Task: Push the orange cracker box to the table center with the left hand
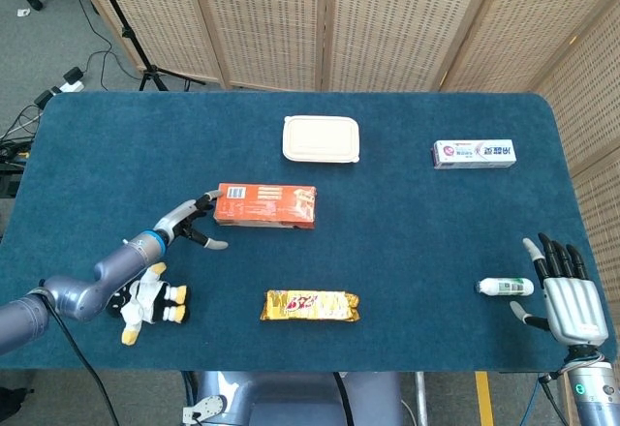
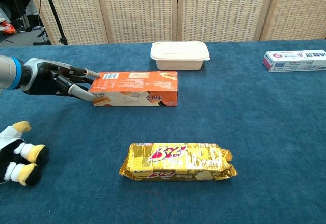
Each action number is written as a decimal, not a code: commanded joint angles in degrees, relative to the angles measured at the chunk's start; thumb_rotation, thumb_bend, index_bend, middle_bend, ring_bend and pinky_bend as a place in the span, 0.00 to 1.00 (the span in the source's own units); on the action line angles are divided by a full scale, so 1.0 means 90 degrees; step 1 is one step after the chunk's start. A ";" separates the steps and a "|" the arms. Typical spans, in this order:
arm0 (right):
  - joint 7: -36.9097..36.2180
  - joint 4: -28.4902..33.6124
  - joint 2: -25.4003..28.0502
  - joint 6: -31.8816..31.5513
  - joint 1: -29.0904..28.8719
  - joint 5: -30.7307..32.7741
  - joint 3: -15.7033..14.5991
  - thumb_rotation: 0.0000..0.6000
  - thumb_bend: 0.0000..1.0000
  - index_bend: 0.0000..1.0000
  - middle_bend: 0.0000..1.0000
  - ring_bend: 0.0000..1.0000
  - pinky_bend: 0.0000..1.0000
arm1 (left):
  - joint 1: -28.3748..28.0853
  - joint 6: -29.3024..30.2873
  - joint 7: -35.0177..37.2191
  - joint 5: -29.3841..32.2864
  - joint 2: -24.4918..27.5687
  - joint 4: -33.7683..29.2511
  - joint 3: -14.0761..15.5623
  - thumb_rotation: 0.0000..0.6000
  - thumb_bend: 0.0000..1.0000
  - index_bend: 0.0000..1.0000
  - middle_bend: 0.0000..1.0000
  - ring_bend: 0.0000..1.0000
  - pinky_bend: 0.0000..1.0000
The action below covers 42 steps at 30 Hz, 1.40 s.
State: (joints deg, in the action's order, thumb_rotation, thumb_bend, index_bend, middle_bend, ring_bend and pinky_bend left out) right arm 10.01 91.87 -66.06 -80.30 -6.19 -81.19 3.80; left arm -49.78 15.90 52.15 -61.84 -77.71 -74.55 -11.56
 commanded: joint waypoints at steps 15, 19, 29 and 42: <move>-0.0161 -0.0025 0.0041 0.0096 -0.0032 -0.0007 -0.0018 1.00 0.25 0.05 0.00 0.00 0.04 | -0.0322 0.0070 -0.0909 0.0801 -0.0252 -0.0243 -0.0131 1.00 0.12 0.00 0.00 0.00 0.03; -0.0205 -0.0021 0.0056 0.0103 -0.0033 -0.0010 -0.0019 1.00 0.25 0.05 0.00 0.00 0.04 | -0.0429 0.0104 -0.1124 0.1001 -0.0317 -0.0317 -0.0114 1.00 0.12 0.00 0.00 0.00 0.03; -0.0330 -0.0010 0.0104 0.0095 -0.0026 -0.0067 -0.0042 1.00 0.25 0.05 0.00 0.00 0.04 | -0.0728 0.0319 -0.1730 0.1731 -0.0444 -0.0509 0.0012 1.00 0.12 0.00 0.00 0.00 0.03; -0.0534 -0.0028 0.0179 0.0168 -0.0043 -0.0039 -0.0035 1.00 0.25 0.05 0.00 0.00 0.04 | -0.1021 0.0329 -0.2137 0.2342 -0.0703 -0.0449 -0.0041 1.00 0.12 0.00 0.00 0.00 0.03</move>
State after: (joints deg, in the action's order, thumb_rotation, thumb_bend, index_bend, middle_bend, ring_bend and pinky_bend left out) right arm 5.24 91.66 -64.48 -78.84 -6.55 -81.57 3.47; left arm -58.81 18.85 33.11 -40.89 -83.89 -78.52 -11.87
